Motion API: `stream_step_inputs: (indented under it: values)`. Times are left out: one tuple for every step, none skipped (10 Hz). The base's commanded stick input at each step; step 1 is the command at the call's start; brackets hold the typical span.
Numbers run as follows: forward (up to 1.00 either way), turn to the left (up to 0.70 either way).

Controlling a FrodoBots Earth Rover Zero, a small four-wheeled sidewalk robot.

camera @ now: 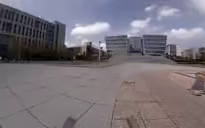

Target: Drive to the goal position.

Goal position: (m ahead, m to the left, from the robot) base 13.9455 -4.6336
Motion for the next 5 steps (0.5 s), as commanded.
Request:
stream_step_inputs:
  values:
    - [0.7, -0.22]
    - [0.7, -0.22]
    - [0.7, -0.22]
    - [0.7, -0.22]
    - [0.7, -0.22]
